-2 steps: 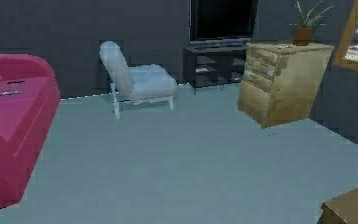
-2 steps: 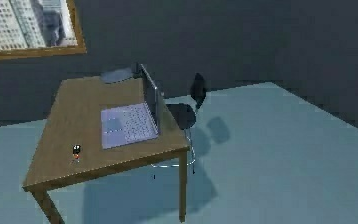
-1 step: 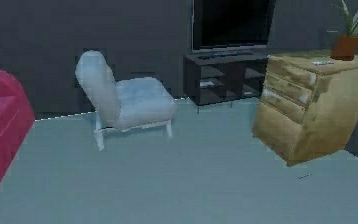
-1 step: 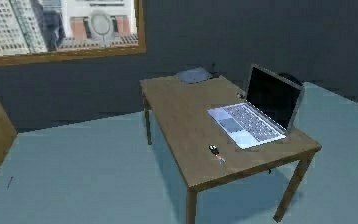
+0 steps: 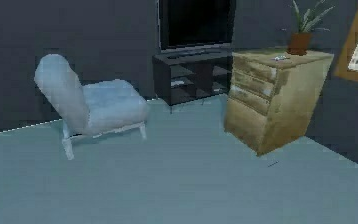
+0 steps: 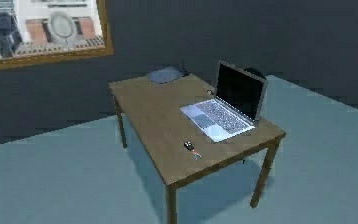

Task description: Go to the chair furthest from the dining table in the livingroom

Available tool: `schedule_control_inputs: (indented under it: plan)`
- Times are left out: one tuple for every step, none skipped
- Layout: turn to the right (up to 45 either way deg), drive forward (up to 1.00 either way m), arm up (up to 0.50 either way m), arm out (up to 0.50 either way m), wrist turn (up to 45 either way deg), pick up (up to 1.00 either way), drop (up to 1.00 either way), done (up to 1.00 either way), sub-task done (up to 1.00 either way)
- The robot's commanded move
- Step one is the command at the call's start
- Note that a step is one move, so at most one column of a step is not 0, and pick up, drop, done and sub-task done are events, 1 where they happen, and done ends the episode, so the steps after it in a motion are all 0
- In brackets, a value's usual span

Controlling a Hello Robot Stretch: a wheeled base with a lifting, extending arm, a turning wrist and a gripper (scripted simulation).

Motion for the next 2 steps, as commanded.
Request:
schedule_control_inputs:
  plan:
    - [0.0,1.00,0.00,0.00,0.0,0.00,0.00,0.00,0.00]
    - [6.0,0.00,0.00,0.00,0.0,0.00,0.00,0.00,0.00]
